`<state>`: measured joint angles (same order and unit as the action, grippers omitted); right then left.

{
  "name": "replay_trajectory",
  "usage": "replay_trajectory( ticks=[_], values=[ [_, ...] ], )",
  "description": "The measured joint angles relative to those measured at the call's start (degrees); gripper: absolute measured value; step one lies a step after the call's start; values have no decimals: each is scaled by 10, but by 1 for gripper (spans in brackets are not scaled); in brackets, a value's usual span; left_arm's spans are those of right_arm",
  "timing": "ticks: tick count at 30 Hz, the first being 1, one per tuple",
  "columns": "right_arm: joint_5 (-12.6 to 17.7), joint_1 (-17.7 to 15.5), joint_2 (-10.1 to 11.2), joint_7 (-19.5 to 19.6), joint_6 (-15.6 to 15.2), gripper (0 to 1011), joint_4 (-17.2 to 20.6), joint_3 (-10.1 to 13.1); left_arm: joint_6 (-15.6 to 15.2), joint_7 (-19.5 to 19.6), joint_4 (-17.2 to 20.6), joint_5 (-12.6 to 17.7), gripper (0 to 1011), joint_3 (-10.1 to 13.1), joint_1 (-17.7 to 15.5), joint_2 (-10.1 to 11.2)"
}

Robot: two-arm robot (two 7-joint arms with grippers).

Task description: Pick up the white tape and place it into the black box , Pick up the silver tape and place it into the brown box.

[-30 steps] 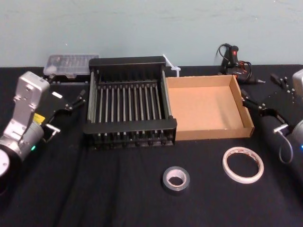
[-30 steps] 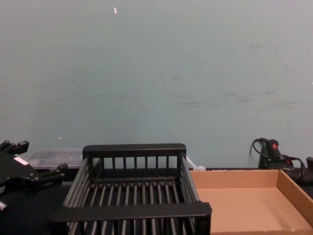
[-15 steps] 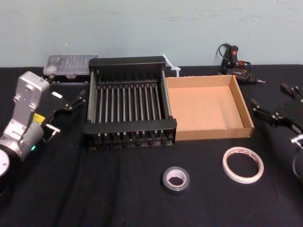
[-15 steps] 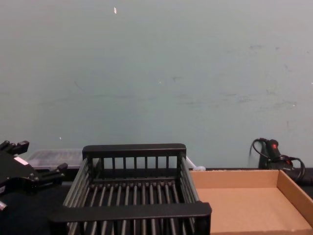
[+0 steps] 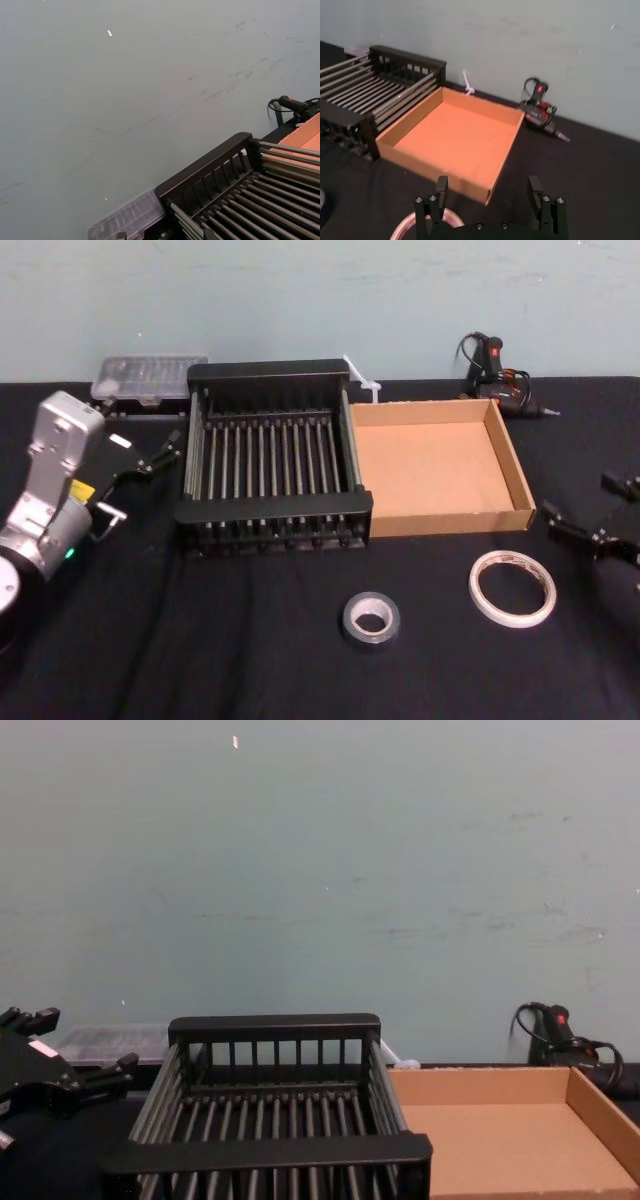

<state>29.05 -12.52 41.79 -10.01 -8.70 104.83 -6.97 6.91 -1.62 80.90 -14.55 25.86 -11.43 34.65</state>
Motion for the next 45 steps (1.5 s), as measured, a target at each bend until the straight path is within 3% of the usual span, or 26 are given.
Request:
replay_trajectory(
  ticks=[9,23,45],
  values=[
    [7,-11,-4,-14,-50,1003,2,0,0,0,0,0,1001,0,0,0],
    [9,13,-24,-46,-108,1002,-30,-14,0,0,0,0,1001,0,0,0],
    [-16,44,-47,-62,-131,1002,-72,-34,0,0,0,0,1001,0,0,0]
  ],
)
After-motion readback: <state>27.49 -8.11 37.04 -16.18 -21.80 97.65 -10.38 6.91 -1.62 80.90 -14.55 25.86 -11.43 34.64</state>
